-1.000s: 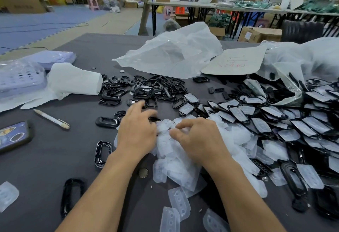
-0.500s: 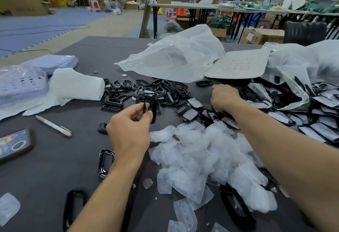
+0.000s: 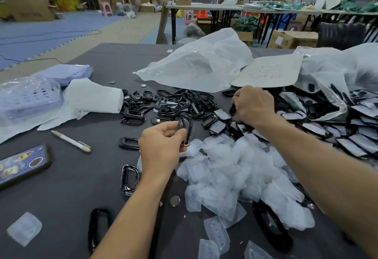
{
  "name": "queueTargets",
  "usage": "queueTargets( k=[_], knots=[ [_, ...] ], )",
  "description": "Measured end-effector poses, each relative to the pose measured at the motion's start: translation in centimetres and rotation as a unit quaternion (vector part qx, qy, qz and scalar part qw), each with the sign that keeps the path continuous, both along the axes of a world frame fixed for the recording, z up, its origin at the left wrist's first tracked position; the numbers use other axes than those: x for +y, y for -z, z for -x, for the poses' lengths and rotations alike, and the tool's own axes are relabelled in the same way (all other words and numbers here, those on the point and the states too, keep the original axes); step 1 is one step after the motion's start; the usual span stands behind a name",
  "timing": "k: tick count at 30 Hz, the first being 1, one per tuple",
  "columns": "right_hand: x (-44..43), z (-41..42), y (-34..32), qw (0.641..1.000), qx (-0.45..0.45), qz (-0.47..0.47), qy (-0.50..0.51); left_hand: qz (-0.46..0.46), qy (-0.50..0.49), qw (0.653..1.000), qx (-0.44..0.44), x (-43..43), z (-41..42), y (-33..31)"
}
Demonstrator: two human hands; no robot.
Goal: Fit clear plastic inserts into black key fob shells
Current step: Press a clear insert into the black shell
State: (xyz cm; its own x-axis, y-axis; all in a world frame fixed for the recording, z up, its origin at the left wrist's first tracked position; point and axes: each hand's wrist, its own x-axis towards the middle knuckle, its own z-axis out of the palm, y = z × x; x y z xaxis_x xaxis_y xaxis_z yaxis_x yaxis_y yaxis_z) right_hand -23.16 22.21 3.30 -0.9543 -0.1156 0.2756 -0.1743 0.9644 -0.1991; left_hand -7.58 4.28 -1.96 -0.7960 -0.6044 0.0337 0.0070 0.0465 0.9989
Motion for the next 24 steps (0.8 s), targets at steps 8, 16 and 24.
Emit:
queueTargets(
  k=[8,16,24],
  knots=[
    [-1.7,-14.7,2.2,0.885,-0.059,0.452,-0.097,0.100,-0.013,0.995,0.005,1.4,-1.2,-0.4],
    [-1.3,-16.3,3.3,0.842,-0.064,0.527,-0.095,-0.076,0.120,0.990,0.008,2.7,-2.1,-0.8],
    [-0.5,-15.5,4.0,0.901,0.012,0.429,-0.067,-0.186,0.195,0.963,-0.004,2.2,-1.5,-1.2]
  ],
)
